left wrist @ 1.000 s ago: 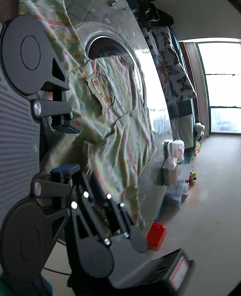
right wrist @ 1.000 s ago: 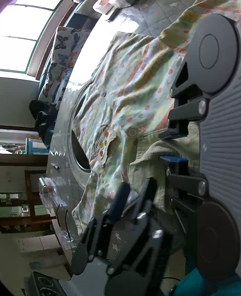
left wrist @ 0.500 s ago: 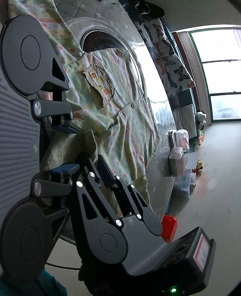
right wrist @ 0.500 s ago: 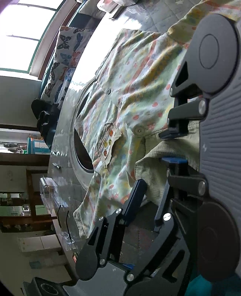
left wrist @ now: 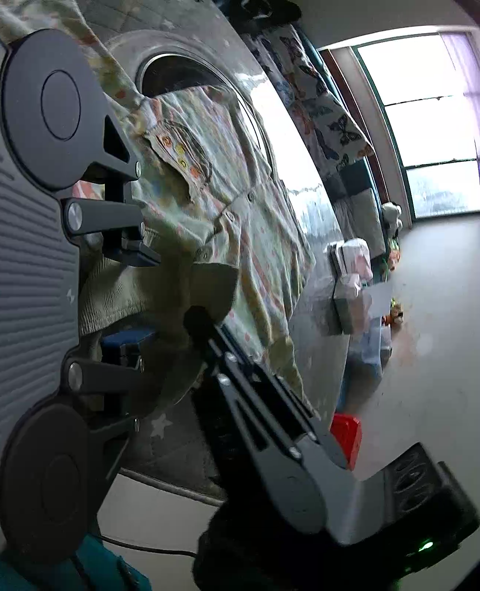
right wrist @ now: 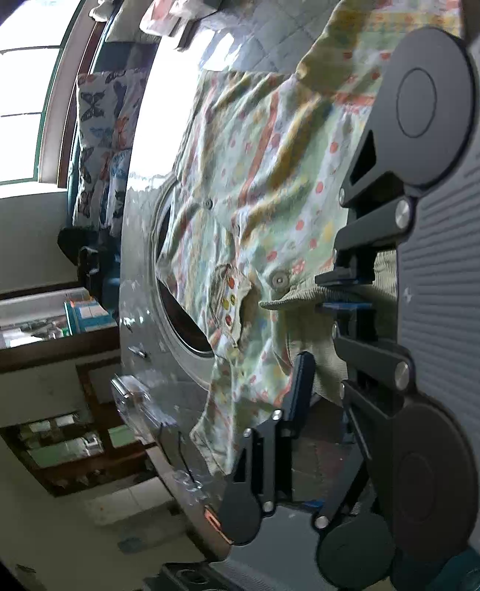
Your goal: Fold clothes
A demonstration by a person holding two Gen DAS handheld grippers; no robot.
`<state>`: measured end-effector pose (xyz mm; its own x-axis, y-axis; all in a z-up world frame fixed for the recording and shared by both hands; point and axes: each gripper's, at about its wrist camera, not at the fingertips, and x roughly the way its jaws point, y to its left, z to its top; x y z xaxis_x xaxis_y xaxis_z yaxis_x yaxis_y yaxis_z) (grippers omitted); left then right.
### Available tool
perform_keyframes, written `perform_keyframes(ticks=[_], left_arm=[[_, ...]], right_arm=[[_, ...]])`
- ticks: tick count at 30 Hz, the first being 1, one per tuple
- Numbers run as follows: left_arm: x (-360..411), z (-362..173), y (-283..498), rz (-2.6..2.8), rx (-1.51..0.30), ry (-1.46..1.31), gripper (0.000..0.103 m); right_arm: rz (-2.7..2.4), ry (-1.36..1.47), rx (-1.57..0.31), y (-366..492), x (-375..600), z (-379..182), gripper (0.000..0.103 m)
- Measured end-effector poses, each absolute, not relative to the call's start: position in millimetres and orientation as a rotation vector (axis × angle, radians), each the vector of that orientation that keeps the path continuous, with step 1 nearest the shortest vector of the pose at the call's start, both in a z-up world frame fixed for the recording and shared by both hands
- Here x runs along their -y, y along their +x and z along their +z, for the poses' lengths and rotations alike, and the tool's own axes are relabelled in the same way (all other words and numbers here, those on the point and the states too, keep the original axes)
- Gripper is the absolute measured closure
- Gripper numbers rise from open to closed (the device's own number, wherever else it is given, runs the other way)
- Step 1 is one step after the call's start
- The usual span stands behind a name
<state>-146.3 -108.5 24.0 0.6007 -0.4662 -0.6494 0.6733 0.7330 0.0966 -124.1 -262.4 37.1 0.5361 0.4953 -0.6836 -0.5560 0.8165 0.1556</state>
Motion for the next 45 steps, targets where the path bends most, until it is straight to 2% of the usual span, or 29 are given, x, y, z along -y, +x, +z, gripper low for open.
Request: perform_keyframes(ticks=[7, 9, 10, 11, 14, 17, 24, 32, 45], left_arm=[[109, 16, -141, -0.694, -0.684, 0.385, 0.066], [107, 13, -139, -0.693, -0.698, 0.382, 0.07], [106, 13, -139, -0.695, -0.703, 0.375, 0.075], [104, 13, -138, -0.699, -0.707, 0.365, 0.085], [99, 15, -134, -0.706, -0.714, 0.315, 0.095], [89, 21, -130, -0.735, -0.714, 0.209, 0.097], [66, 31, -130, -0.84, -0.667, -0.048, 0.098], [73, 9, -127, -0.87, -0.754, -0.017, 0.098], [72, 6, -131, -0.889, -0.76, 0.034, 0.097]], right_arm=[[0.614, -0.036, -0.784, -123, 270, 38, 0.096], [0.608, -0.026, -0.782, -122, 272, 38, 0.096], [0.605, -0.018, -0.783, -122, 272, 38, 0.096], [0.604, -0.012, -0.784, -122, 272, 38, 0.096], [0.601, -0.005, -0.789, -122, 273, 36, 0.096], [0.597, 0.004, -0.792, -122, 274, 35, 0.096], [0.578, 0.042, -0.787, -121, 280, 37, 0.096], [0.596, 0.05, -0.768, -125, 281, 45, 0.096], [0.722, -0.208, -0.831, -128, 241, 19, 0.095]])
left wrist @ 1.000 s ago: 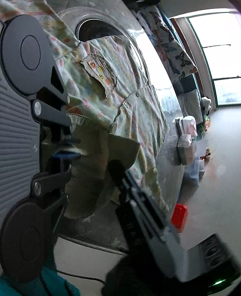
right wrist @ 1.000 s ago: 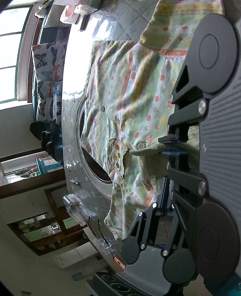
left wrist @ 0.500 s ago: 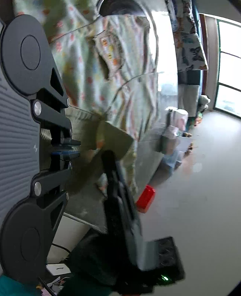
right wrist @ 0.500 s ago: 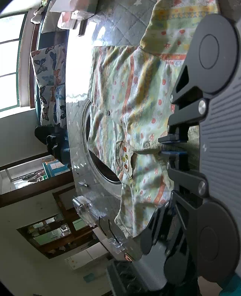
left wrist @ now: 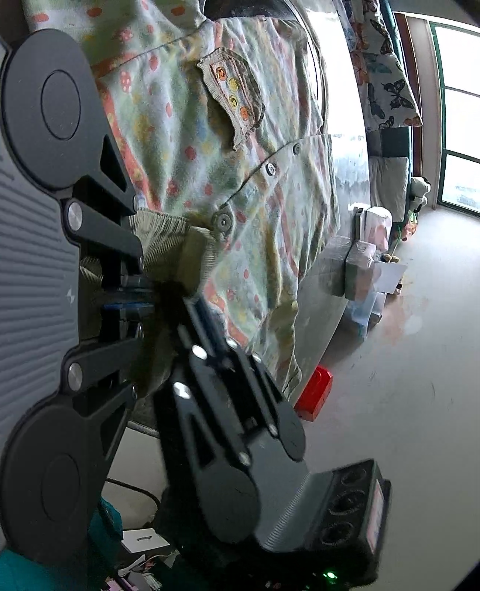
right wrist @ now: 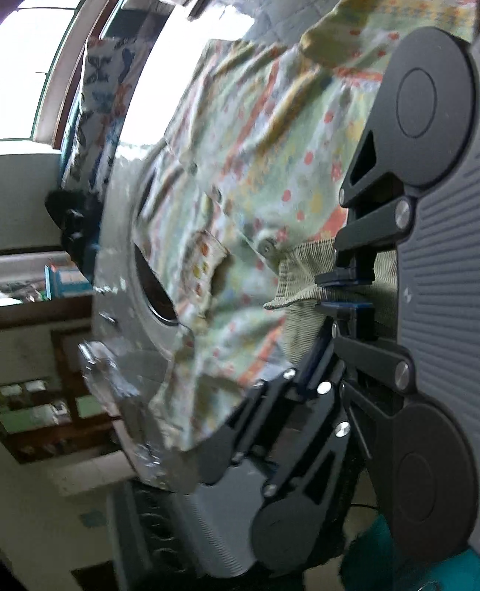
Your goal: Fold clothes
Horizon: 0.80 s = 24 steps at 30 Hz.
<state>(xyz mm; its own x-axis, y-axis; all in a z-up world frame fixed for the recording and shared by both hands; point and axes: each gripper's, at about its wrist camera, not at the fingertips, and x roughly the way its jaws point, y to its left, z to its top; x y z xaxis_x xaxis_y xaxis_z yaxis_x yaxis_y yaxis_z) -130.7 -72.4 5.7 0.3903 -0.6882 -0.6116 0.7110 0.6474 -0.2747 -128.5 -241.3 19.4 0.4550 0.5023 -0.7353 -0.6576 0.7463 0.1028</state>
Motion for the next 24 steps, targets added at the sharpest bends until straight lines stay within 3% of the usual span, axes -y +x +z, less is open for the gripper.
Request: perform_keyframes(ticks=[16, 24], left_arm=[[44, 42, -119, -0.822, -0.656, 0.001, 0.093], [73, 17, -93, -0.8, -0.726, -0.013, 0.093]], right_arm=[[0.803, -0.255, -0.843, -135, 236, 16, 0.084], [0.804, -0.24, -0.844, -138, 243, 20, 0.084]])
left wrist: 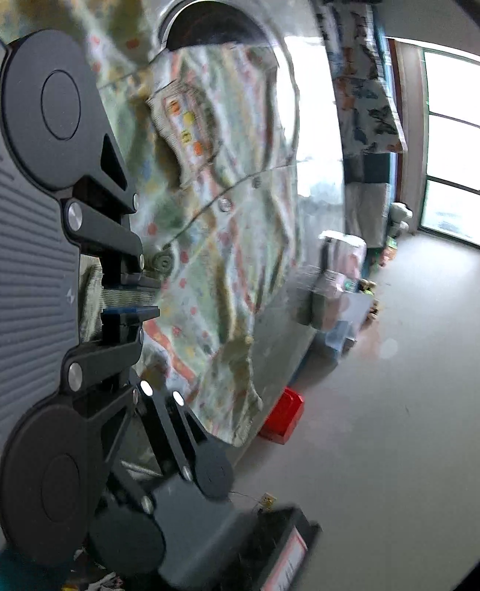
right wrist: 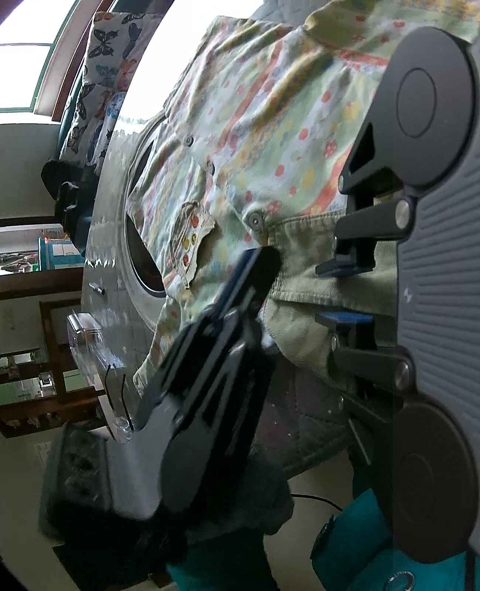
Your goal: Fold clothes
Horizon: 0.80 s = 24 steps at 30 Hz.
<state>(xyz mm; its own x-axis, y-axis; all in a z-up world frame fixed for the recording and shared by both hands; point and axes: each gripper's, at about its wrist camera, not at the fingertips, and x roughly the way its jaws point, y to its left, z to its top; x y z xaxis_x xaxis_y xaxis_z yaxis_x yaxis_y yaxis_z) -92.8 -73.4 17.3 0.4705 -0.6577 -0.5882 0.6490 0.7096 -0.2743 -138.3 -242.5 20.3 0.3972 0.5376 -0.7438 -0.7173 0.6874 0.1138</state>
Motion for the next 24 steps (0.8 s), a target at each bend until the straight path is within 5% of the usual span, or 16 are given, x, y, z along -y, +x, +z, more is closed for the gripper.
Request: perform_keyframes(ticks=[24], left_arm=[[71, 2, -100, -0.803, -0.768, 0.0, 0.094]], right_arm=[[0.629, -0.188, -0.746, -79, 234, 13, 0.086]])
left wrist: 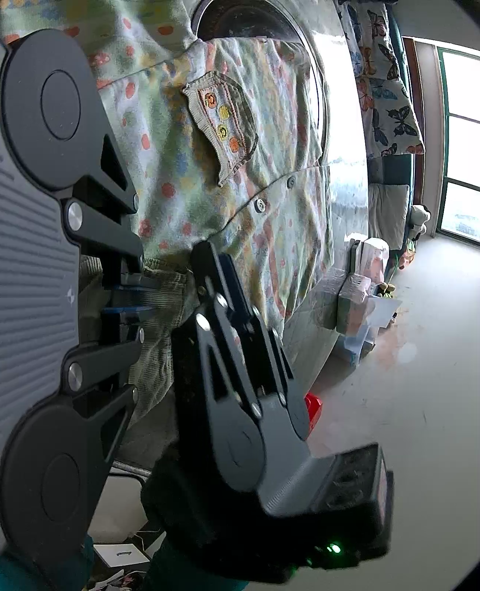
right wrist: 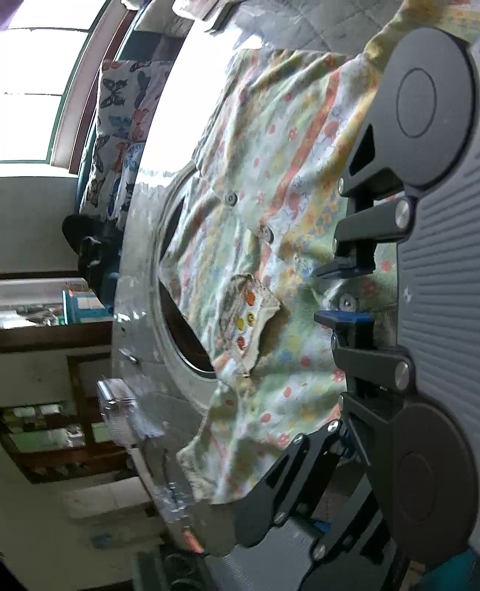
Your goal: Fold clothes
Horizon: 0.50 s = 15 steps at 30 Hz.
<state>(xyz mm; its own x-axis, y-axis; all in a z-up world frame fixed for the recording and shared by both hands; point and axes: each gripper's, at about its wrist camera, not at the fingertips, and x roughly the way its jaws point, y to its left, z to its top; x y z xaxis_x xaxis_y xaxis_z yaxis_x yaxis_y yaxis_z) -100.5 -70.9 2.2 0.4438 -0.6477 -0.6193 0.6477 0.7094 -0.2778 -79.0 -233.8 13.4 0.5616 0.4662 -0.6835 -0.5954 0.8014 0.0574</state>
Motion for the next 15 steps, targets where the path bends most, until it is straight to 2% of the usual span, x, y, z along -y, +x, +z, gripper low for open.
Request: perform_keyframes(ticks=[15], left_arm=[[70, 2, -101, -0.806, -0.77, 0.005, 0.094]], right_arm=[[0.463, -0.085, -0.77, -69, 291, 6, 0.085]])
